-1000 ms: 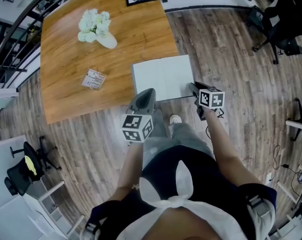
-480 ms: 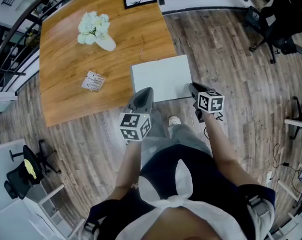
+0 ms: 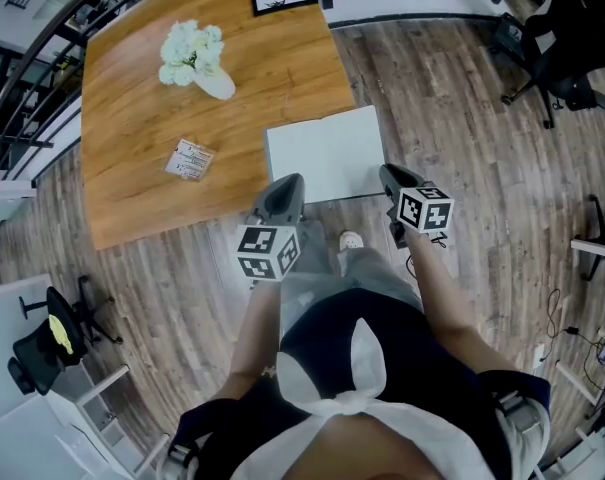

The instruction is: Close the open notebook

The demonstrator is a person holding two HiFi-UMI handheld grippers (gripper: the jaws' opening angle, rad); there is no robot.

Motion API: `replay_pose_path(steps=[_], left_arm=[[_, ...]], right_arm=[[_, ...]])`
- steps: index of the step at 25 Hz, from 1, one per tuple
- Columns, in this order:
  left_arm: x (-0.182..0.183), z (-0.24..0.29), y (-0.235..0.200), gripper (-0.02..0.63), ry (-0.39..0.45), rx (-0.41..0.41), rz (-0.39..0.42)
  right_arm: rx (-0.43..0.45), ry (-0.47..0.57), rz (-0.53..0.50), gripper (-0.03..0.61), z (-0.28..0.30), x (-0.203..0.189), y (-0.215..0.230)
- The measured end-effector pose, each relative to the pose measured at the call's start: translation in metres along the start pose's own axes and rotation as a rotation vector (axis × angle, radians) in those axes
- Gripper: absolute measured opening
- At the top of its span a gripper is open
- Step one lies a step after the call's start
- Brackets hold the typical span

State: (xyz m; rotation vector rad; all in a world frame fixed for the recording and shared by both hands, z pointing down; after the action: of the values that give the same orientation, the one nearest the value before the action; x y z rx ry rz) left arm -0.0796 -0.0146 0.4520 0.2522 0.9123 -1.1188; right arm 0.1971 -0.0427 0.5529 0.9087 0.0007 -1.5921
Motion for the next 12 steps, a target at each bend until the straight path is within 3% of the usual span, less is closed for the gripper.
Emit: replay_pose_path(steps=[12], left_arm=[[-0.006, -0.004, -0.003, 0.02, -0.002, 0.008, -0.008]], right_arm=[[0.026, 0.042, 0.012, 0.038, -0.008, 0.005, -0.012]])
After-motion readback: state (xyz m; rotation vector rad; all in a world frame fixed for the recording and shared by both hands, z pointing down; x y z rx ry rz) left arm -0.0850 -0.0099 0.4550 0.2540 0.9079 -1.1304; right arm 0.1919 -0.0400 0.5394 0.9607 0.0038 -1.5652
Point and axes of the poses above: the fingertips, and each gripper's own axes: z forward along the fingers, y to its right, x out of its top, the point moved 9 cm from there along -z, backward along the fingers, and after that the axes turned 13 degrees about -y, right-handed, at the moved point
